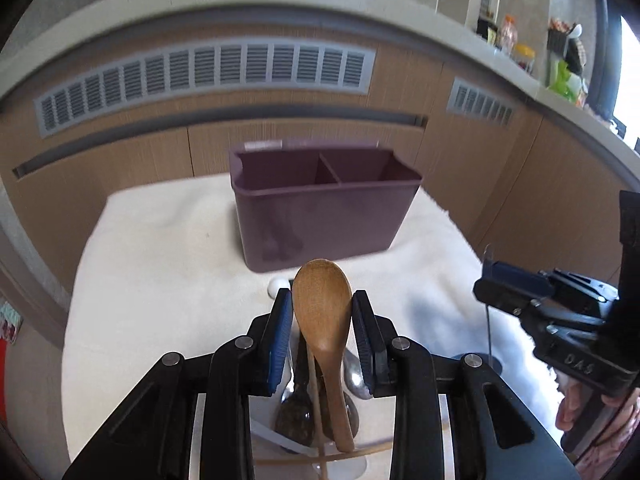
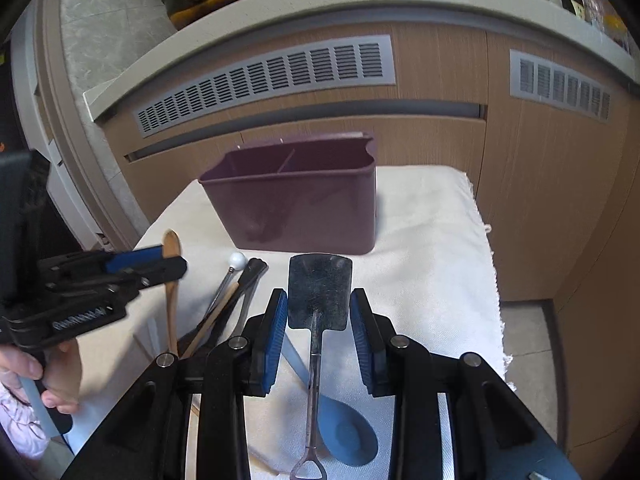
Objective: Organize utensils
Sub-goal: 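Carry the wooden spoon and metal spatula up over the maroon holder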
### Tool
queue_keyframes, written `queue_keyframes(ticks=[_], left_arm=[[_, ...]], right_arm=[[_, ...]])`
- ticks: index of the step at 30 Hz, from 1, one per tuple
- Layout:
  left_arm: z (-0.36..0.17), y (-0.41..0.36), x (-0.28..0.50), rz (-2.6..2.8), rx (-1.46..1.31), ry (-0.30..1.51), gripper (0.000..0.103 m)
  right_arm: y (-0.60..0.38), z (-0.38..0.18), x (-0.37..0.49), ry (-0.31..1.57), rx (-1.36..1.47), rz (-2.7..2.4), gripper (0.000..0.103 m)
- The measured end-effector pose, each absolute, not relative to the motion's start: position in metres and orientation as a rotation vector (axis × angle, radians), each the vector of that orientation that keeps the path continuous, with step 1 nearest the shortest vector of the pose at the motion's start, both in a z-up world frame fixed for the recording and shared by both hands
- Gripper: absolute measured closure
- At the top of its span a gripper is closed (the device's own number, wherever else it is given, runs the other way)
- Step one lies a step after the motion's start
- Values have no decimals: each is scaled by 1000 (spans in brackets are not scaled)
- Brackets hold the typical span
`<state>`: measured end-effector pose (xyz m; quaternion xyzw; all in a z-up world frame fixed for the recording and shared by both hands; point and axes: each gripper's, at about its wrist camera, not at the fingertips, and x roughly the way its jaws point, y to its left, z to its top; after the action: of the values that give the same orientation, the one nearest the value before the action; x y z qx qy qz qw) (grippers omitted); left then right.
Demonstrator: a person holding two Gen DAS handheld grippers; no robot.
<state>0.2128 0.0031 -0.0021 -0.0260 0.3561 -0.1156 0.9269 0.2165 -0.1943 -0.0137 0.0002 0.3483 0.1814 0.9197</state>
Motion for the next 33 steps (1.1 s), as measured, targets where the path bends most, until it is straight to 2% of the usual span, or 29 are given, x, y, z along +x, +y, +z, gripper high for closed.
queue_keyframes(ticks=[10, 16, 20, 24, 33], left_arm=[[51, 16, 206, -268, -101, 616, 72], [146, 22, 227, -304, -106, 371, 72], [185, 24, 247, -248, -90, 220, 72], [179, 29, 280, -221, -98, 215, 72], [111, 33, 350, -174, -110, 340, 72]], right_arm=[[-185, 26, 203, 618, -31, 389, 74], [-182, 108, 223, 406, -69, 389, 74], [-181, 160, 251, 226, -49, 362, 74], [-177, 164, 288, 181, -19, 336, 74], [-171, 98, 361, 326, 30, 319, 74]])
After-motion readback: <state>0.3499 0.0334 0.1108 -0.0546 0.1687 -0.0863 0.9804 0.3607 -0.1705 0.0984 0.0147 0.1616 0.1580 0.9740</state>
